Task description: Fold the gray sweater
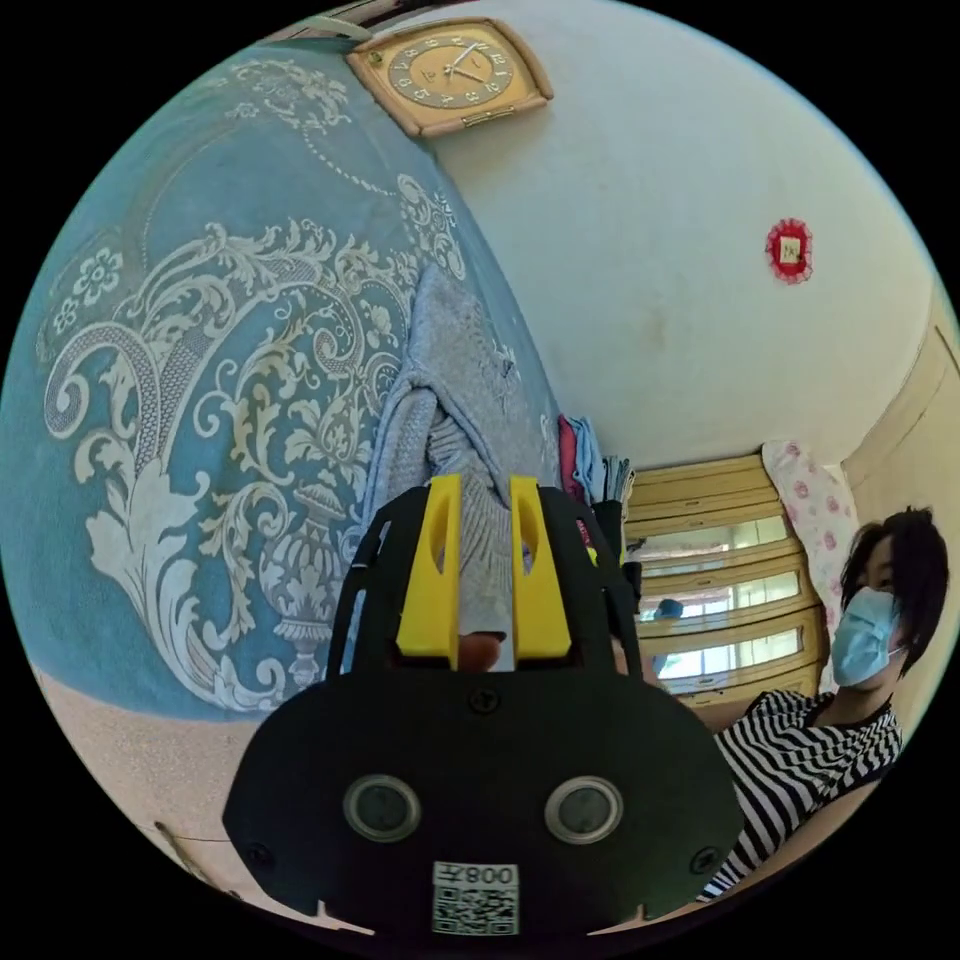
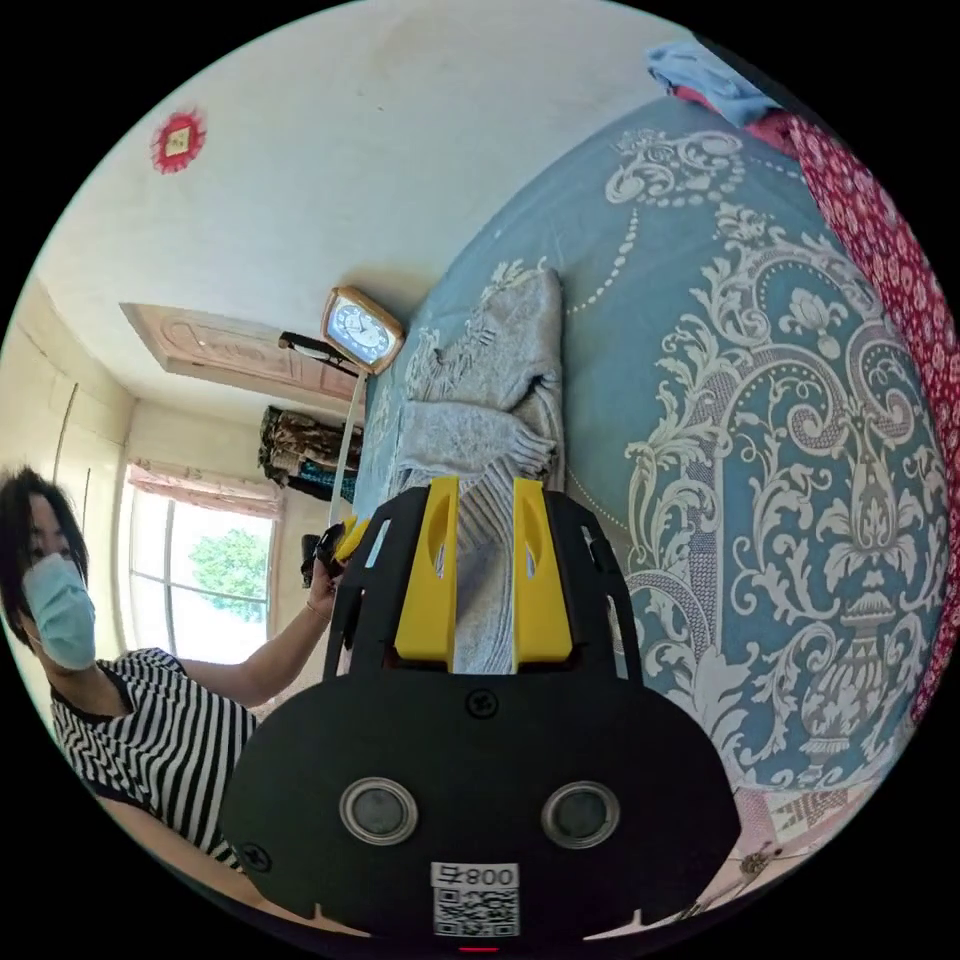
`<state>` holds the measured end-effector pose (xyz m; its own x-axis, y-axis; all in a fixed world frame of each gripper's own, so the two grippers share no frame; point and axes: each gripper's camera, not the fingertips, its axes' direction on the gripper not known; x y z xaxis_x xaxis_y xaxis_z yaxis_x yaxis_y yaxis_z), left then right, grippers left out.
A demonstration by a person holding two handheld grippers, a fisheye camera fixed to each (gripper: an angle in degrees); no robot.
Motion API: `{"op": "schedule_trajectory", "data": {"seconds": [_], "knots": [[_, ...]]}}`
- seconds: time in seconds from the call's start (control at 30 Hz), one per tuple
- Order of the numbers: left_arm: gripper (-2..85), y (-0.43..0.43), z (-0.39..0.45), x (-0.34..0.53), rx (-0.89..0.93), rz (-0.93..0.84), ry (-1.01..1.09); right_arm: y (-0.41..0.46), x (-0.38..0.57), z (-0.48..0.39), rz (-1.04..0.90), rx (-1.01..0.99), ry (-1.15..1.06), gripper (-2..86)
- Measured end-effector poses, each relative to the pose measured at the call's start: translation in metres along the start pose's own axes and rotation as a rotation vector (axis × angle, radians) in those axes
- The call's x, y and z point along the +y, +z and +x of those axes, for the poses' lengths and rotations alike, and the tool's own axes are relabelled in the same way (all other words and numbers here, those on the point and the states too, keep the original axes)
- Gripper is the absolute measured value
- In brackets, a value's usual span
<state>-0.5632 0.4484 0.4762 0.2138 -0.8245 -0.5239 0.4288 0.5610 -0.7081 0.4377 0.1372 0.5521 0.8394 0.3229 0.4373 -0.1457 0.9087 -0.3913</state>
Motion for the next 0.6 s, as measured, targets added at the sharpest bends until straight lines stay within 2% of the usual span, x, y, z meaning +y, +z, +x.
{"op": "schedule_trajectory", "data": {"seconds": [0.07,0.17,0.27,0.37,0.5,0.6], "knots": [[8.0,0.020,0.040,-0.007,-0.179,-0.103,0.159,0.024,-0.004,-0.044,-0.078,0.144,-0.145,8.0],[8.1,0.057,0.082,-0.015,-0.348,-0.214,0.327,0.073,-0.011,-0.084,-0.244,0.392,-0.296,7.1],[7.2,0.097,0.111,-0.023,-0.523,-0.316,0.429,0.112,-0.017,-0.110,-0.319,0.587,-0.418,5.5],[4.4,0.126,0.130,-0.026,-0.716,-0.374,0.508,0.138,-0.022,-0.122,-0.359,0.697,-0.460,3.7],[2.5,0.128,0.151,-0.032,-0.725,-0.345,0.511,0.139,-0.029,-0.136,-0.357,0.683,-0.461,1.7],[2.1,0.110,0.169,-0.038,-0.638,-0.247,0.477,0.116,-0.036,-0.148,-0.278,0.575,-0.416,0.9]]}}
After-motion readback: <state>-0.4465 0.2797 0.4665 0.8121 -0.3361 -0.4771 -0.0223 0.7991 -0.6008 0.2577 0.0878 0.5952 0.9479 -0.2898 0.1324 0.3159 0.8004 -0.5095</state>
